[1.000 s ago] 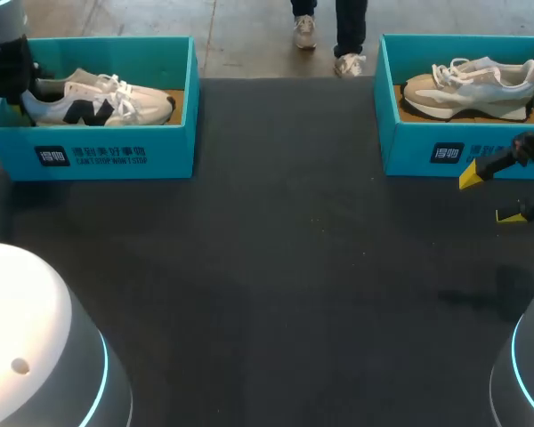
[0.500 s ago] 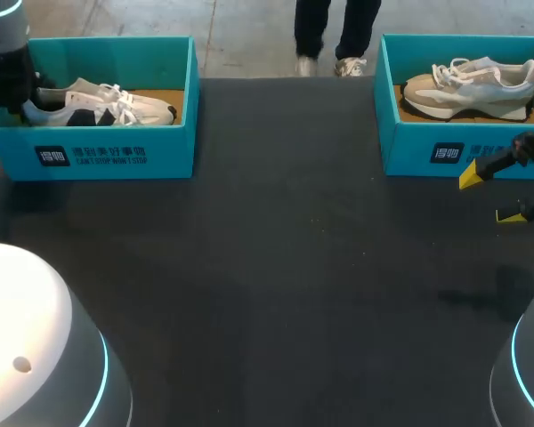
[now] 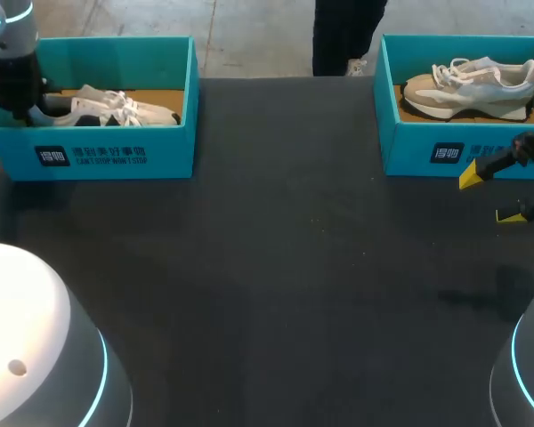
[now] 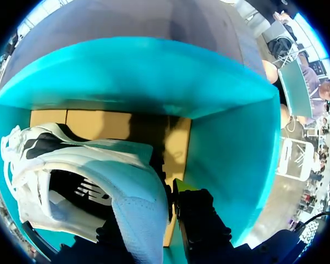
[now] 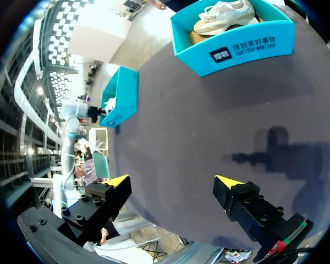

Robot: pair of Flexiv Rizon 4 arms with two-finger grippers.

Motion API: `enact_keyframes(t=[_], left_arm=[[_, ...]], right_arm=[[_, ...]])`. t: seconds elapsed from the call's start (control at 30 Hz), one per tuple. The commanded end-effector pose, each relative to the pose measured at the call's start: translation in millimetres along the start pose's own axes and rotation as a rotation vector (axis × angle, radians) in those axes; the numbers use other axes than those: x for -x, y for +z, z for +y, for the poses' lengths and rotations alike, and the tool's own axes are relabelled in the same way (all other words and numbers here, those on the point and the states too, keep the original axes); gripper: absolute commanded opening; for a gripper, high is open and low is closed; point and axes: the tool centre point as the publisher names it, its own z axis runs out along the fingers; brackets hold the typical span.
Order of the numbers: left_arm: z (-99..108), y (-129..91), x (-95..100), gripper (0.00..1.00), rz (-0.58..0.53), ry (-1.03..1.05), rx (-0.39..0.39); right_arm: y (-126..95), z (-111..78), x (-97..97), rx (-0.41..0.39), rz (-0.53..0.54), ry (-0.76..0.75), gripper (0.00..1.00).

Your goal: Take the shoe out of the shoebox, open the shoe tongue, remove and reinsert the insole, then place the shoe into the shoebox

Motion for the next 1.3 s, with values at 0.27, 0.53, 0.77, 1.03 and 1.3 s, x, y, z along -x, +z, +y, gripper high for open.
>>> enact_keyframes(t=[0.27, 0.53, 0.77, 1.03, 1.3], left_arm=[[0.6, 4.0, 3.7, 0.00, 0.000, 0.015, -0.005], [-2.9, -6.9, 0.0, 0.00, -0.009, 0.017, 0.018], [-11.0, -0.5, 2.7, 0.00, 0.001, 0.034, 0.008], [-11.9, 6.0, 4.7, 0.00, 0.015, 0.014, -0.006], [-9.2, 12.8, 3.4, 0.00, 0.020, 0.001, -0.014]], right_arm=[[0.9, -0.3, -0.4, 0.001, -0.004, 0.002, 1.00], [0.9, -0.3, -0.4, 0.001, -0.004, 0.002, 1.00], [0.9, -0.3, -0.4, 0.001, -0.004, 0.002, 1.00], [0.9, -0.3, -0.4, 0.001, -0.004, 0.002, 1.00], [0.9, -0.3, -0.4, 0.001, -0.004, 0.002, 1.00]])
